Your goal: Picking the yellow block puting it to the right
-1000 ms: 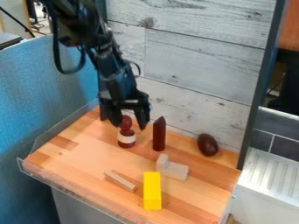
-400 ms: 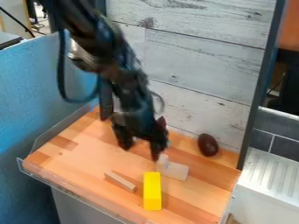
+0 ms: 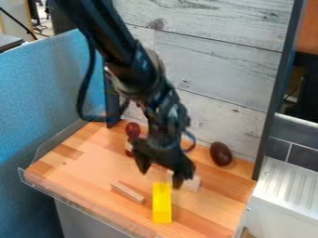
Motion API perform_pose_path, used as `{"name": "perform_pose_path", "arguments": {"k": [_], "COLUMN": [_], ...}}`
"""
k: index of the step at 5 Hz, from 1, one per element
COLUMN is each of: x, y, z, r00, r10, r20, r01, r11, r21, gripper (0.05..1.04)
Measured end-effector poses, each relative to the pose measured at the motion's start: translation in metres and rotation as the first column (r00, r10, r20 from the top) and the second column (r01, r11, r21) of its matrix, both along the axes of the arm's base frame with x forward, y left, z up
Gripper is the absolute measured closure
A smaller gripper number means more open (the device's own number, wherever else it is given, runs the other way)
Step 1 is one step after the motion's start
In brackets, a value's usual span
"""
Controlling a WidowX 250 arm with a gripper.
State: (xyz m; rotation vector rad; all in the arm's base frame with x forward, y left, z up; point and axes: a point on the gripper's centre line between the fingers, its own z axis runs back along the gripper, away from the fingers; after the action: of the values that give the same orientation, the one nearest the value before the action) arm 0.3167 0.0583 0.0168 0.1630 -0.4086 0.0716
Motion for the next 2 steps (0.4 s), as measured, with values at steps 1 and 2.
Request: {"name": "perform_pose_path", "arguments": {"k": [1, 2], "x": [-0.0008, -0.0064], "y": [0.0032, 0.0104], "z": [-0.0071, -0.0143], "r00": [0.996, 0.982], "r10": [0.09, 0.186], "r20": [0.02, -0.021], "r01": [-0.088, -0.187], "r11": [0.995, 0.976], "r21": [-0.049, -0.112], "gripper": [0.083, 0.083]}}
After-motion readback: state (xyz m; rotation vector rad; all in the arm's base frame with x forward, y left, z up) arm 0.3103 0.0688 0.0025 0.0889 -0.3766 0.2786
